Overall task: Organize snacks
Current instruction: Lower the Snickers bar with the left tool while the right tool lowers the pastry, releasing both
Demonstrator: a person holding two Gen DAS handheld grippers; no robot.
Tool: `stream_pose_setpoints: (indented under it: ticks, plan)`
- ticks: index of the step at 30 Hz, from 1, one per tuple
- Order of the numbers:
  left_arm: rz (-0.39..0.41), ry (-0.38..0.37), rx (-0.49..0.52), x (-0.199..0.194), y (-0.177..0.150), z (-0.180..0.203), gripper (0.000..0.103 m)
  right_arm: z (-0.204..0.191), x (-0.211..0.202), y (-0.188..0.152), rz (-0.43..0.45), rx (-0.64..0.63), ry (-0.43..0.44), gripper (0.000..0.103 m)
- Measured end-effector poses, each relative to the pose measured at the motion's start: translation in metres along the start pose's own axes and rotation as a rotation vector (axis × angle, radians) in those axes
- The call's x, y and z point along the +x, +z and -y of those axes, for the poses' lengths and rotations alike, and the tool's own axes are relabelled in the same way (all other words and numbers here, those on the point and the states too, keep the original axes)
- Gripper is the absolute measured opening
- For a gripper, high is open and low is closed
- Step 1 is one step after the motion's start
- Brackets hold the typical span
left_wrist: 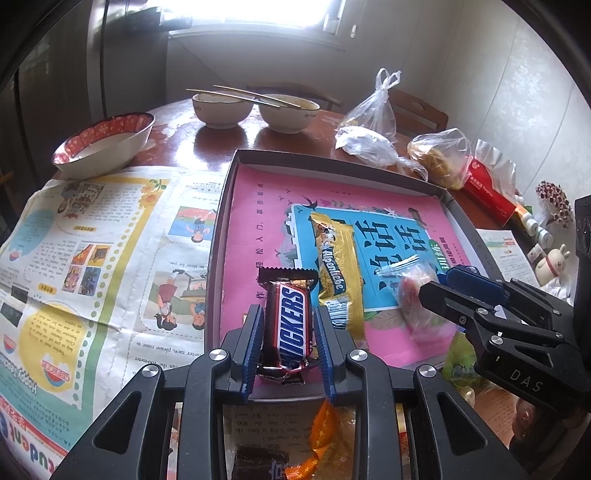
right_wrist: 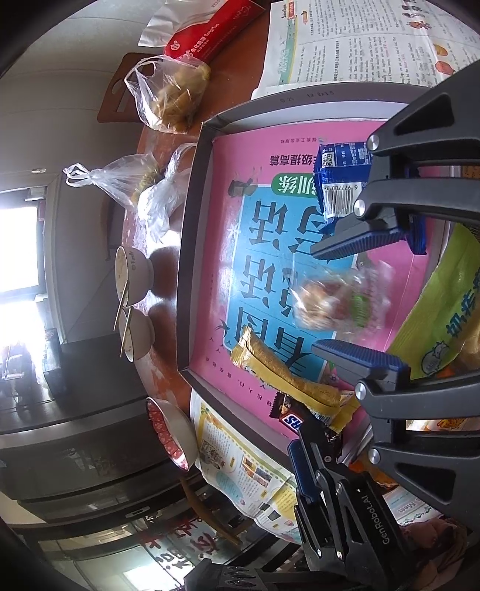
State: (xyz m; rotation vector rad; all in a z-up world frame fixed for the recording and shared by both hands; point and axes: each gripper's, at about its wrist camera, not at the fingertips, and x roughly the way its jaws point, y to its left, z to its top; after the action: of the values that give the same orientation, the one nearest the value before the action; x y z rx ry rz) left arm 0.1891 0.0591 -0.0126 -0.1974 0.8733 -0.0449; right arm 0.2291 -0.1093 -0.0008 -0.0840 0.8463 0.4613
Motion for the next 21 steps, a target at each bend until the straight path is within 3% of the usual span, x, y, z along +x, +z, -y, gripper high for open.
stream_pose_setpoints:
  ticks: [18,21]
  plan:
    - [0.007,-0.001,-0.004,-0.006,0.0,0.001,0.029,-0.002,-0.01,-0.001,0.028,0.001,0.01,0.049]
    - [0.01,0.003,0.001,-0.008,0.0,0.002,0.032,-0.003,-0.012,-0.001,0.032,0.003,0.007,0.053]
